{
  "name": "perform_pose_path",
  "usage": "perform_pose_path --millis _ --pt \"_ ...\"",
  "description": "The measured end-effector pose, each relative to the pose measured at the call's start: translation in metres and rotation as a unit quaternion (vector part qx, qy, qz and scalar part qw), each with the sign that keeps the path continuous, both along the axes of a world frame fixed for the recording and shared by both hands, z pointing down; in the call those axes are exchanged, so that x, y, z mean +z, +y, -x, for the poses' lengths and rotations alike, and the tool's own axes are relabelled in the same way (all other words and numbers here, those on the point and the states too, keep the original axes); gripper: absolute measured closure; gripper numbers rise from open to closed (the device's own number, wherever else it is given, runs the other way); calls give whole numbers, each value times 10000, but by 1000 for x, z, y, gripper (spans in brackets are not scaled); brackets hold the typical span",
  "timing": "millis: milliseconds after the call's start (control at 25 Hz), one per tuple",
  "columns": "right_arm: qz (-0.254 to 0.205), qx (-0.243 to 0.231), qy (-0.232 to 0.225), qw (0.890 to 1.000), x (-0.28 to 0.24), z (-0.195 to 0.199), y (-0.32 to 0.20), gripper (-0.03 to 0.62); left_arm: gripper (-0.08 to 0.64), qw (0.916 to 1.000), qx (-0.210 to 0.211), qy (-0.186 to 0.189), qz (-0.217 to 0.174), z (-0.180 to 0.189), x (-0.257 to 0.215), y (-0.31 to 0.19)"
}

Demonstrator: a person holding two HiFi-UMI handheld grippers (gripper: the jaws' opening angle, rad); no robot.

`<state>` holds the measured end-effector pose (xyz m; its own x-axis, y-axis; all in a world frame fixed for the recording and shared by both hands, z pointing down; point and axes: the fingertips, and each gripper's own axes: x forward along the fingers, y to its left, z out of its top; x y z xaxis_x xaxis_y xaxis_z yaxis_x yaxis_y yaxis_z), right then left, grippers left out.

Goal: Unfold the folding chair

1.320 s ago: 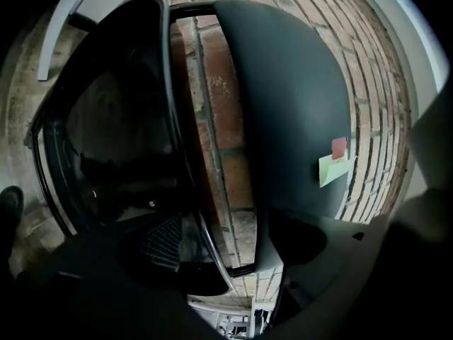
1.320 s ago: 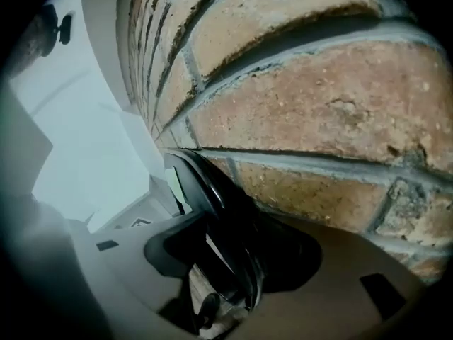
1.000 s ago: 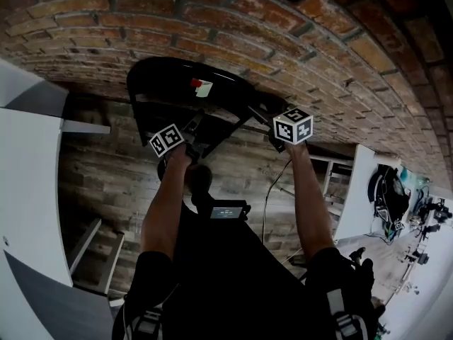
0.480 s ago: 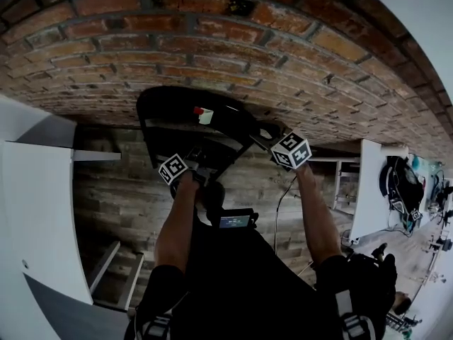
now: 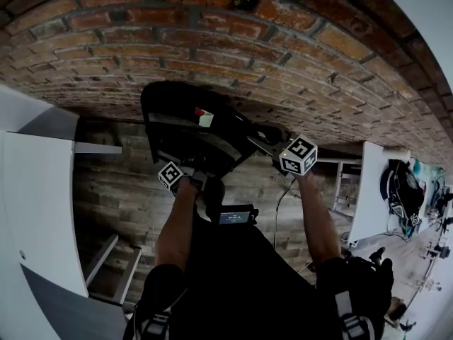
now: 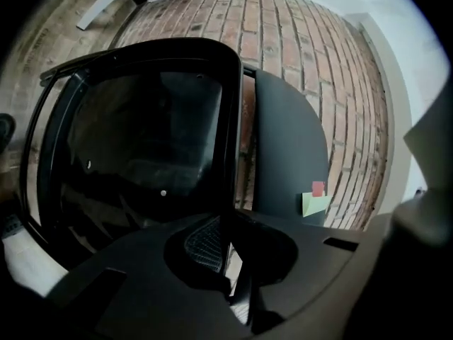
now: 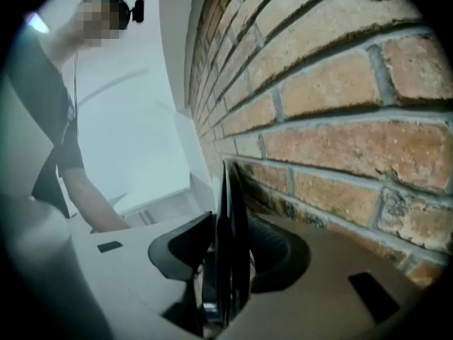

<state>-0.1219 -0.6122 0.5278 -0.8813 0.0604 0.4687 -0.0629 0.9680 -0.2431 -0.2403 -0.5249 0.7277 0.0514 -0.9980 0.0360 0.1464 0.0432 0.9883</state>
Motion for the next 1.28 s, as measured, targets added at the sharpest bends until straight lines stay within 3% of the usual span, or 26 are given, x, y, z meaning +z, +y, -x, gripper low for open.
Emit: perform_pose_path --millis 80,120,240,360,440,560,720,960,1080,1280 --pt "176 -20 -337 9993 -20 18 -6 433 532 9999 91 50 -108 -7 -3 0" --pt "241 -177 -268 9992 -24 27 -5 433 532 9997 98 100 -178 -10 -4 1" --pt "369 -1018 342 9935 -22 40 7 437 531 9994 -41 208 -280 -17 -4 11" --pt "500 -1708 787 9809 -22 48 21 442 531 9989 -196 218 -377 -18 -3 22" --pt "850 -2065 966 9699 -19 57 30 445 531 9991 -185 172 -354 -17 -2 29" --pt "1334 -2401 1253 9533 -14 70 44 445 532 9994 -94 47 -336 -16 -5 34" --pt "1325 -2515 1692 9437 -7 78 62 445 532 9995 -14 -173 -253 -17 -5 41" --pt "1688 -2451 1595 9413 -9 78 84 466 505 9986 -327 -418 -78 4 -10 50" --pt "1619 -2389 1321 9483 -11 79 93 466 492 9980 -276 -573 8 3 -12 55" --pt "1476 -2035 944 9633 -9 78 103 473 489 9973 -479 -505 233 3 -7 65"
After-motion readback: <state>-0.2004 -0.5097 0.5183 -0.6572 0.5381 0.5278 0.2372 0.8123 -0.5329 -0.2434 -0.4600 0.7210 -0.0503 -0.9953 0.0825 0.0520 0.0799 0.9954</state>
